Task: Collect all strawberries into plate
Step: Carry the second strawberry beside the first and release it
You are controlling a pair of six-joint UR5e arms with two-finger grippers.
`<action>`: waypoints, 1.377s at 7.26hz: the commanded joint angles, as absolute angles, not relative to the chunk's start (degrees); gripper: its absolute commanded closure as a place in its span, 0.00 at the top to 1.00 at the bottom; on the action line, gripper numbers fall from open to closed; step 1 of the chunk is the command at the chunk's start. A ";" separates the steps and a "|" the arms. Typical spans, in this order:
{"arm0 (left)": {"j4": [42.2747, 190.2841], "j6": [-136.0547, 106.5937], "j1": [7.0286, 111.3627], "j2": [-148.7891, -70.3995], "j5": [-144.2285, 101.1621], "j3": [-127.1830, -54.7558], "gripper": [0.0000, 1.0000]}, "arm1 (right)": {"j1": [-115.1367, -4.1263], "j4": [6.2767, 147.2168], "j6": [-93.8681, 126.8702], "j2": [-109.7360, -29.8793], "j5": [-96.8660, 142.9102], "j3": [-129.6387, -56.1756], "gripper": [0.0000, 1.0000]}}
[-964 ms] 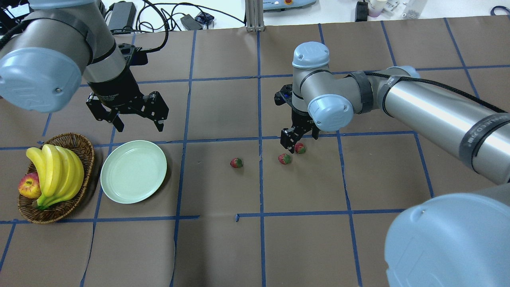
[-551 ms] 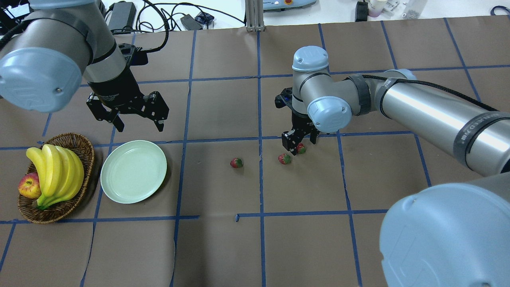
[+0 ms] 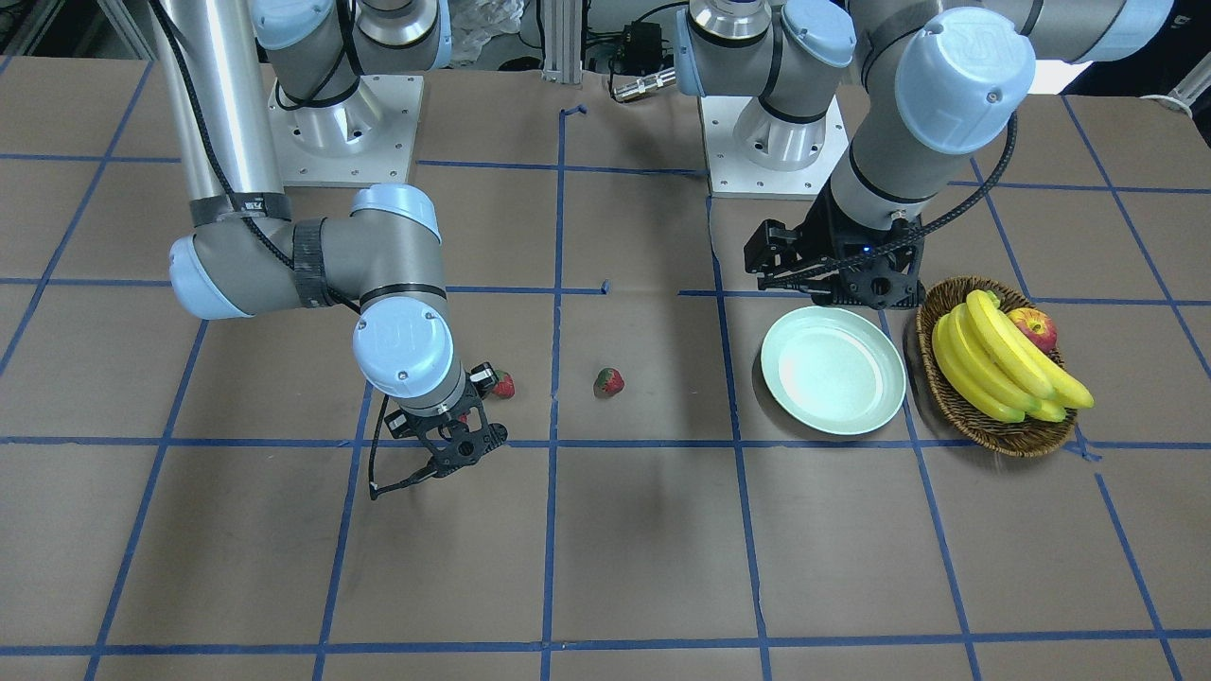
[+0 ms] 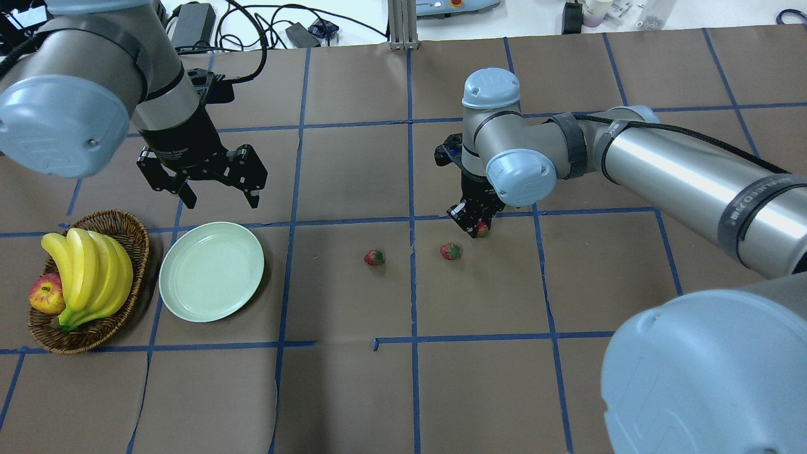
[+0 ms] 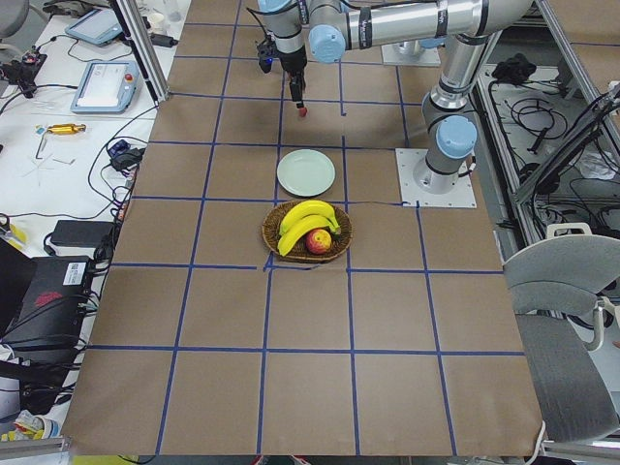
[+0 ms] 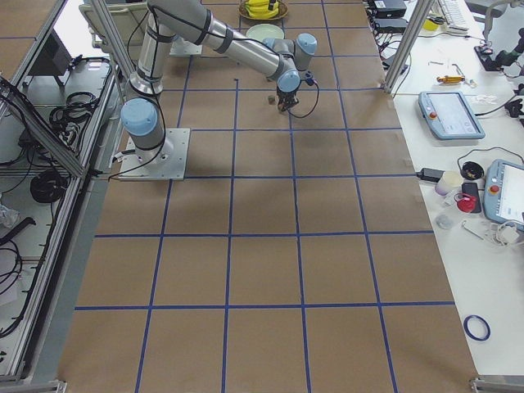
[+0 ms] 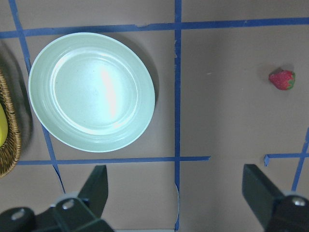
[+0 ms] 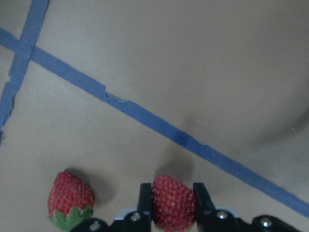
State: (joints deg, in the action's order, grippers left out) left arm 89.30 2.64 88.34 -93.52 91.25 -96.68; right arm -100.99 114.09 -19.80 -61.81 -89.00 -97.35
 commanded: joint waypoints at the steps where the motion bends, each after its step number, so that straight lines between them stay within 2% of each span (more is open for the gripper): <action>1: 89.30 2.55 88.42 -93.43 91.32 -96.59 1.00 | -101.51 112.69 -15.07 -66.68 -87.64 -93.71 0.00; 6: 89.30 2.64 88.24 -93.25 91.85 -96.59 1.00 | -113.98 114.94 -4.58 -63.47 -81.22 -90.54 0.00; 8: 89.30 2.55 88.24 -93.25 91.76 -96.68 1.00 | -114.52 116.71 -4.30 -58.56 -79.36 -89.12 0.00; 10: 89.30 2.55 88.24 -93.25 91.67 -96.68 1.00 | -114.43 116.72 -6.66 -57.39 -81.64 -89.73 0.00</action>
State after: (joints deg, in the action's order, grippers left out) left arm 89.30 2.55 88.24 -93.25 91.71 -96.67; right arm -114.44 116.56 -5.01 -58.20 -80.34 -89.31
